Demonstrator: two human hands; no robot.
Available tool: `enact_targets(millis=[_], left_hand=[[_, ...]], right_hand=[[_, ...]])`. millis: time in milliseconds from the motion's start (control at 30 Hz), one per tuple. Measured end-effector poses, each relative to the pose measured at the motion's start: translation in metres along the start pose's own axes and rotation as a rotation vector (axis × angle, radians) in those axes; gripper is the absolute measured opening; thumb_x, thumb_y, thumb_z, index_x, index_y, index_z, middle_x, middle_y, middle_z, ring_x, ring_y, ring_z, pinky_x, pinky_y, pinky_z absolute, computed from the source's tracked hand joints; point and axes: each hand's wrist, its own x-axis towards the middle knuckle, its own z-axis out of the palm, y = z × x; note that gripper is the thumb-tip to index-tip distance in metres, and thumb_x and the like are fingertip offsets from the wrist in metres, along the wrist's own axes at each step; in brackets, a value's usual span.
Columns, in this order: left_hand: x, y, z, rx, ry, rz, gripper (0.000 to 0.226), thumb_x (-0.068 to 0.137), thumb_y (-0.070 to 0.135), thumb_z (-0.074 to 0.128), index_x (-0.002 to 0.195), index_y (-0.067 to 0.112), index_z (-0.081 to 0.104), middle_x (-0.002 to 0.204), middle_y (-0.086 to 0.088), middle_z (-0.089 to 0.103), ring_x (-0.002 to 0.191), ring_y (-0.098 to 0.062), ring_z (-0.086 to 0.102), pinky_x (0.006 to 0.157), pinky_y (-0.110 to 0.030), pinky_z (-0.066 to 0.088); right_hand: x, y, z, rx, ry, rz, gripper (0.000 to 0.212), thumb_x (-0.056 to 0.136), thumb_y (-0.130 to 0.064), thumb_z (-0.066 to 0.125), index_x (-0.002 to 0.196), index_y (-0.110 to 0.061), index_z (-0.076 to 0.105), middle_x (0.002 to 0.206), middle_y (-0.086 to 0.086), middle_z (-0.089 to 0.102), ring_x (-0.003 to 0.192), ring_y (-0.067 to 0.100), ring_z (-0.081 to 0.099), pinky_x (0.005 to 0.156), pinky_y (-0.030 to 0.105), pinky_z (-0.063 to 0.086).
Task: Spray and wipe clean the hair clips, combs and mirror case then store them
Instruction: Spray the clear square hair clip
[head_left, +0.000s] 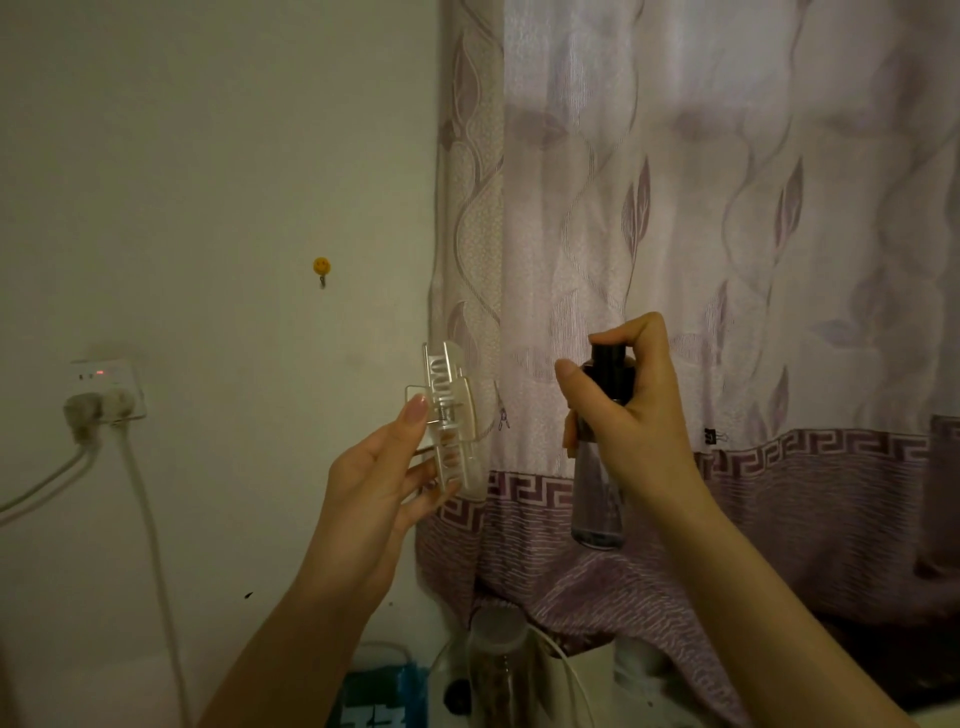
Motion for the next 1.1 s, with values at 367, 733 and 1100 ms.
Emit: enact_targets(millis=[367,733,1100], left_hand=[[0.000,0.006,-0.009,-0.008,0.016,0.014,0.037,0.066,0.054,0.066,0.092,0.031,0.077,0.103,-0.004,0.074,0.096,-0.020,0.070,0.072,-0.028,0.058],[0.001,-0.001,-0.008,-0.029,0.017,0.012,0.040,0.065,0.054,0.068,0.093,0.027,0.077,0.104,-0.005,0.074,0.097,-0.021,0.070,0.071,-0.027,0.057],[-0.001,-0.003,-0.013,0.005,-0.010,-0.002,0.034,0.066,0.055,0.066,0.092,0.036,0.076,0.104,-0.002,0.074,0.098,-0.019,0.070,0.073,-0.027,0.057]], right_hand=[[-0.034,0.012,-0.004,0.093,-0.090,0.012,0.027,0.082,-0.022,0.064,0.102,-0.023,0.045,0.073,0.003,0.056,0.047,0.026,0.053,0.048,0.039,0.052],[-0.056,0.018,0.006,0.078,-0.139,-0.019,0.022,0.086,-0.020,0.065,0.096,-0.024,0.046,0.073,0.004,0.057,0.044,0.016,0.054,0.040,0.038,0.049],[-0.058,0.022,0.006,0.158,-0.117,0.089,0.027,0.082,-0.021,0.065,0.102,-0.021,0.046,0.072,0.008,0.056,0.044,0.023,0.053,0.043,0.041,0.050]])
